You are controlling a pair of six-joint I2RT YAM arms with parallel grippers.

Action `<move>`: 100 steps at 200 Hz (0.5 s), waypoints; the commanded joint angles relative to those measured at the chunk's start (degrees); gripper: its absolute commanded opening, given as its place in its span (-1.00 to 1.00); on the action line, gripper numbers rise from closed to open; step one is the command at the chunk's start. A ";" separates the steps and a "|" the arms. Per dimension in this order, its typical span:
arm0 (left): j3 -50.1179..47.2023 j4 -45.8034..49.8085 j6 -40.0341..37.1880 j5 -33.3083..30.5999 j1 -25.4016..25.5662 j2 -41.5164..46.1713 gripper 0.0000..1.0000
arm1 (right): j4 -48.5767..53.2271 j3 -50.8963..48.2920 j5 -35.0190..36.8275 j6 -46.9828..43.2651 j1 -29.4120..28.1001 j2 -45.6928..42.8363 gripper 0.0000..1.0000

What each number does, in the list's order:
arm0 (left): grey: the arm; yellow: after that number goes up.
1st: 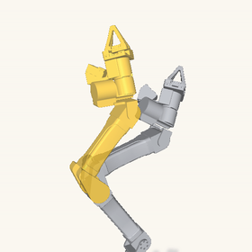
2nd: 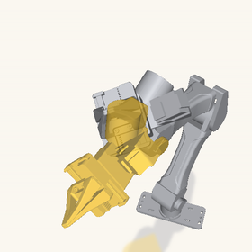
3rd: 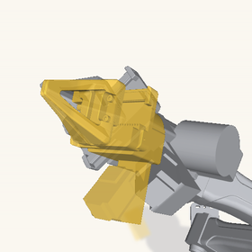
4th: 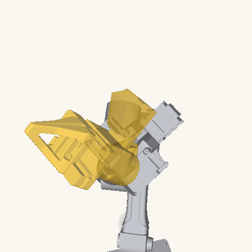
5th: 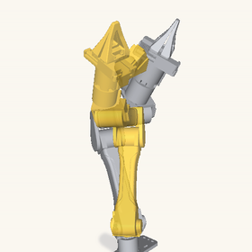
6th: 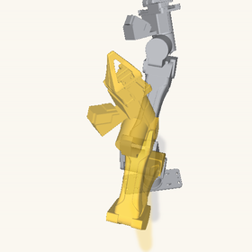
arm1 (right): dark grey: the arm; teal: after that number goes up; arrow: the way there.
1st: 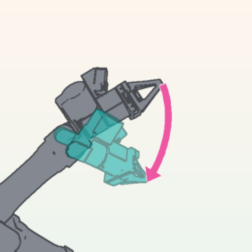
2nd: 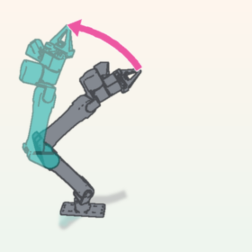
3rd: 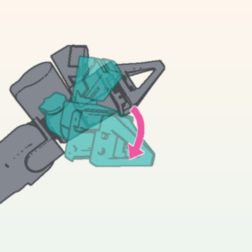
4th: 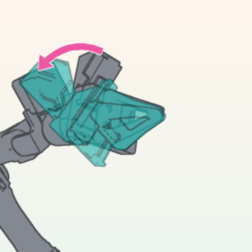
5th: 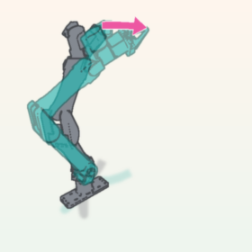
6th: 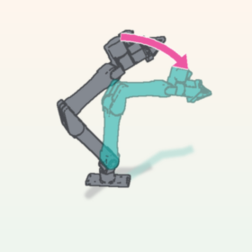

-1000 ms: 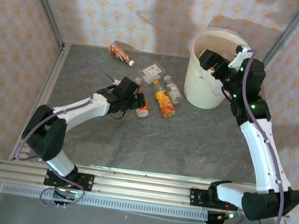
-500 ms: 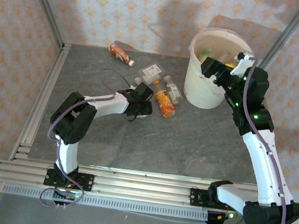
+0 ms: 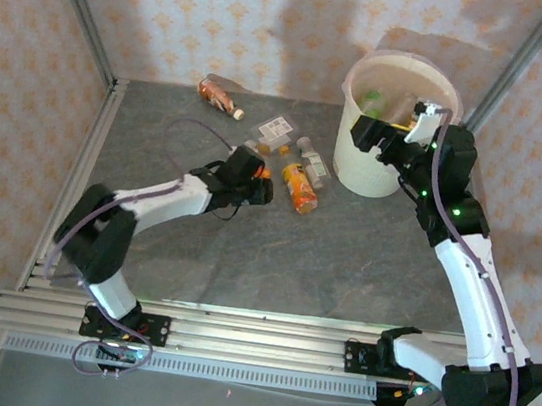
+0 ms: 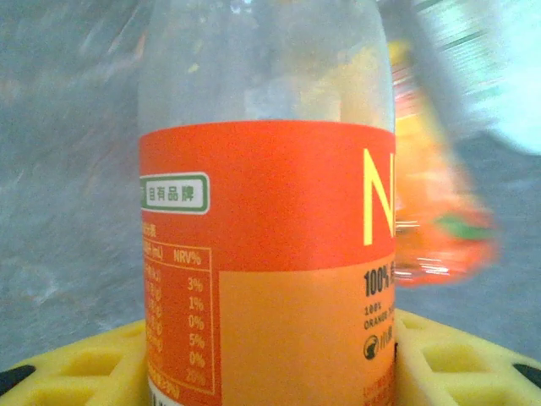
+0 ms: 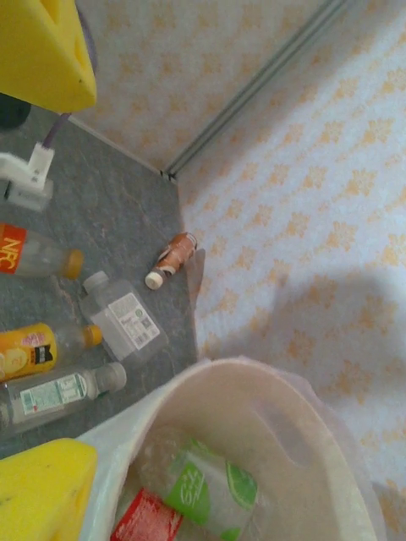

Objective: Put the plastic bottles in the bin

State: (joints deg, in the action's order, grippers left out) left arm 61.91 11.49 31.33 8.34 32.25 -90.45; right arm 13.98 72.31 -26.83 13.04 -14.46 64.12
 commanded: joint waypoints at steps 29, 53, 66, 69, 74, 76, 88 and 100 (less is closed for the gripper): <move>-0.28 -12.47 -10.16 16.75 1.24 15.09 -0.05 | 0.75 5.37 -15.94 5.37 -0.44 2.31 1.00; 1.16 -14.00 -10.50 23.80 1.24 16.36 -0.05 | 3.42 9.19 -22.98 5.95 -0.79 4.83 1.00; 1.77 -15.81 -9.74 27.95 1.24 16.49 -0.05 | 4.14 9.90 -23.91 5.73 -1.30 5.13 1.00; 1.87 -16.31 -9.51 28.68 1.24 16.39 -0.06 | 4.38 10.11 -24.13 5.59 -1.48 5.22 0.99; 2.10 -17.03 -8.97 30.00 1.32 16.37 -0.06 | 4.83 10.39 -24.50 5.24 -1.81 5.42 0.99; 2.19 -17.44 -8.82 30.47 1.32 16.28 -0.06 | 4.98 10.46 -24.67 5.07 -1.98 5.47 0.99; 2.83 -18.68 -8.10 32.41 1.65 16.05 -0.06 | 6.42 11.28 -24.86 4.09 -3.44 6.42 0.99; 3.26 -19.81 -7.79 33.47 2.15 15.80 -0.06 | 7.86 12.05 -23.89 3.05 -5.25 7.64 0.99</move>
State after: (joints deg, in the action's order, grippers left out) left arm 62.22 -2.57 23.51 34.41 33.43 -74.46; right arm 18.46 81.67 -47.64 17.80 -16.99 70.00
